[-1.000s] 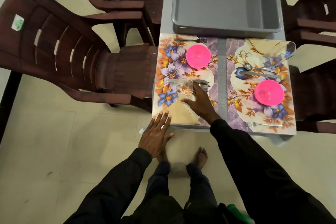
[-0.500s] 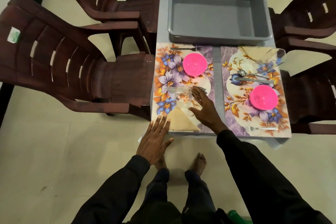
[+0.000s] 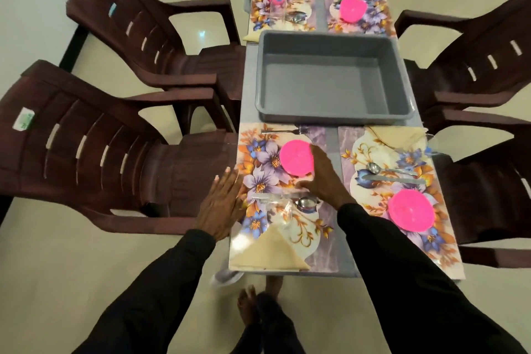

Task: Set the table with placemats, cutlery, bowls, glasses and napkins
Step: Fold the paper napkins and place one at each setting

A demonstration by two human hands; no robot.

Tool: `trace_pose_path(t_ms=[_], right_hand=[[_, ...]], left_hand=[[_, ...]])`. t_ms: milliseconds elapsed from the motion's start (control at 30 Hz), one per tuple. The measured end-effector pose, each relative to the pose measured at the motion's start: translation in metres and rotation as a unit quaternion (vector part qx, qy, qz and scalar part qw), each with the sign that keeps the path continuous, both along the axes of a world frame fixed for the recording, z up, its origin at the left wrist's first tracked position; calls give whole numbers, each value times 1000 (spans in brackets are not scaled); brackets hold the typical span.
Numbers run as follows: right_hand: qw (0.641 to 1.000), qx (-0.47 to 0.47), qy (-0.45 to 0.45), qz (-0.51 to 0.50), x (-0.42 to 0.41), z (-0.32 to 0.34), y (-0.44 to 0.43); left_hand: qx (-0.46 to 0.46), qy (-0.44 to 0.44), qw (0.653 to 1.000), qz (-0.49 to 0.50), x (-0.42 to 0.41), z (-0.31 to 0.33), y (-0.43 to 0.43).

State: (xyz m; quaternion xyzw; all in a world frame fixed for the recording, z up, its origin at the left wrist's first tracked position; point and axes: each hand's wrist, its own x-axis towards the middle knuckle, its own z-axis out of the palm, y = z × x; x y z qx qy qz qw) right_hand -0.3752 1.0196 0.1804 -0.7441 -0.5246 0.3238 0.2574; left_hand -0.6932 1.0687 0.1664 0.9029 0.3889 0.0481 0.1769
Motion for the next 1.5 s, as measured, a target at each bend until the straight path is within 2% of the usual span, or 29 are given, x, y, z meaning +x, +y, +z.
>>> trace_pose_path(t_ms=[233,400,600,967,1033,1200,1333,1500], right_hand=[[998,58,15,4,-1,-17,11],[997,61,40,7,1,-20,15],[998,28,53,15,14,-23,14],[997,39,57,37,22,-15,12],[998,34,33,48,28,-14,10],[986,-19,-153,57,50,-21,18],[968,-38,-197,153,57,-18,30],[956,-61,-220,185,62,-32,35]], left_hand=[[25,67,994,-82,52,2,78],[14,72,994,-75,92,-18,114],[10,90,993,-81,118,-34,128],[6,84,993,-83,117,-48,138],[6,64,995,-76,118,-46,135],[9,15,999,-50,94,-48,122],[-37,51,998,-25,71,-49,116],[-54,58,994,-70,54,-38,112]])
